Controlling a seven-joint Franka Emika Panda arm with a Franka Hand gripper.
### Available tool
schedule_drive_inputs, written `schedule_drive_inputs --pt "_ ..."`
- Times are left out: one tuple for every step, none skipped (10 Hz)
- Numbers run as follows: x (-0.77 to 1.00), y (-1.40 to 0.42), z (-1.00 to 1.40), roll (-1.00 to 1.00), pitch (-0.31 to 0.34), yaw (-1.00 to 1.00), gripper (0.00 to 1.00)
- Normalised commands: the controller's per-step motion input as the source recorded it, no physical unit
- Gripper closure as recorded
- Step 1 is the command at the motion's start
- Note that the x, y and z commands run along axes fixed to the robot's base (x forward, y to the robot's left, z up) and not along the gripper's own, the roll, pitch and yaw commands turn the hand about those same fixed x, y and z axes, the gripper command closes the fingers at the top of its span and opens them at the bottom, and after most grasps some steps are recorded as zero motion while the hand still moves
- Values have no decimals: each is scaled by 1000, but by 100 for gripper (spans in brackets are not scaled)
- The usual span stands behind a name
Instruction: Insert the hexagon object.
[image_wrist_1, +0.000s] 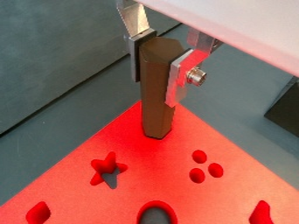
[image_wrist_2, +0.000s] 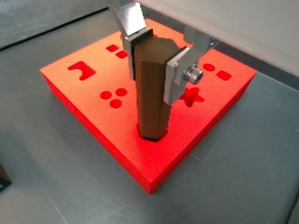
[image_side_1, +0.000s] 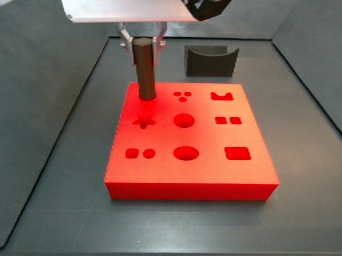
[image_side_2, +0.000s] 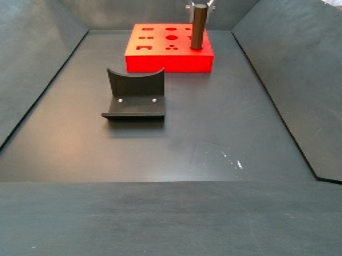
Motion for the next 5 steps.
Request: schedule_drive_inputs --pt "0 34 -303 97 -209 103 100" --pt "206 69 -303 129 -167 169 100" --pt "206 94 -289 140 -161 217 100" --pt "143 34 -346 134 -193 211 100" --pt "0 0 -400 156 -294 197 100"
